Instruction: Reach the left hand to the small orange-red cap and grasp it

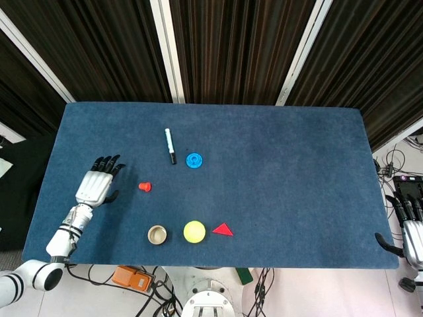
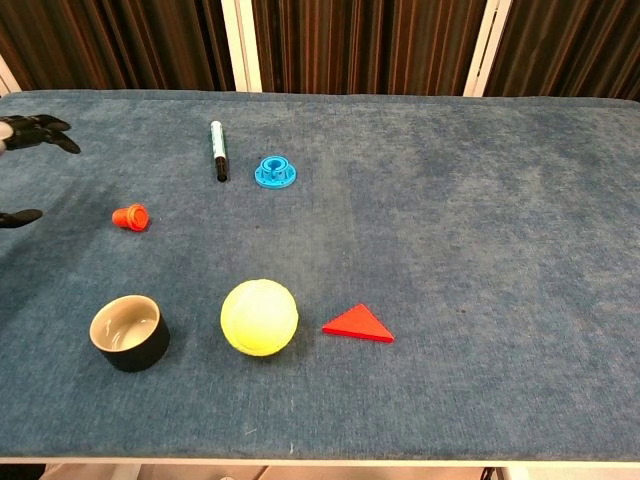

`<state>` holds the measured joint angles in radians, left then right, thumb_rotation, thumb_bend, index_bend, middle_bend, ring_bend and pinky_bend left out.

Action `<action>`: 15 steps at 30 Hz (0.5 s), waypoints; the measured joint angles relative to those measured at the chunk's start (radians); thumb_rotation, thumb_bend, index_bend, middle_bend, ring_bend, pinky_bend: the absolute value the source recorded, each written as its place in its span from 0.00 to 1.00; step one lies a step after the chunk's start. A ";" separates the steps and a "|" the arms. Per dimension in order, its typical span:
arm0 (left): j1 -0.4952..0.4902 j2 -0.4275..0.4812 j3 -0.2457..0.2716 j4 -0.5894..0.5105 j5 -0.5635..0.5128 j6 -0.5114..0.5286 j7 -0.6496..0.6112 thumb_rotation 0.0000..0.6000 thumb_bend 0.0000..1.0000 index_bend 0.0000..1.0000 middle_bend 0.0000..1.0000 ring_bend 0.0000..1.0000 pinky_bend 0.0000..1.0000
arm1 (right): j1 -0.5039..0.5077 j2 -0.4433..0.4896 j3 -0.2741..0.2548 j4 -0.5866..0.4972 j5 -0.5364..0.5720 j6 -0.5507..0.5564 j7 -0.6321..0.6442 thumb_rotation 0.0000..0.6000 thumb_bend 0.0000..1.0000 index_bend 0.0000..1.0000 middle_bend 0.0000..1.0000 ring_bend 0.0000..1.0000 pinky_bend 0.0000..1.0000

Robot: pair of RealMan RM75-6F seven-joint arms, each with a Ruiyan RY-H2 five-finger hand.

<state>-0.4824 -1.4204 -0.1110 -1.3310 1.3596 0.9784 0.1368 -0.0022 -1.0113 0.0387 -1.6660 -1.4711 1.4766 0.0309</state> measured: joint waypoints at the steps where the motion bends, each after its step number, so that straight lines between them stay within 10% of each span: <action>1: -0.007 -0.008 -0.002 0.001 -0.006 -0.006 0.010 1.00 0.30 0.22 0.00 0.00 0.07 | 0.000 0.000 0.000 0.000 0.001 -0.001 0.000 1.00 0.40 0.18 0.13 0.04 0.00; 15: -0.056 -0.060 -0.009 0.006 -0.097 -0.048 0.118 1.00 0.30 0.31 0.00 0.00 0.07 | 0.002 0.003 0.001 0.000 0.006 -0.005 0.000 1.00 0.40 0.18 0.13 0.04 0.00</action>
<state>-0.5385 -1.4807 -0.1197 -1.3253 1.2628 0.9304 0.2548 -0.0002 -1.0078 0.0392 -1.6657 -1.4654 1.4716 0.0313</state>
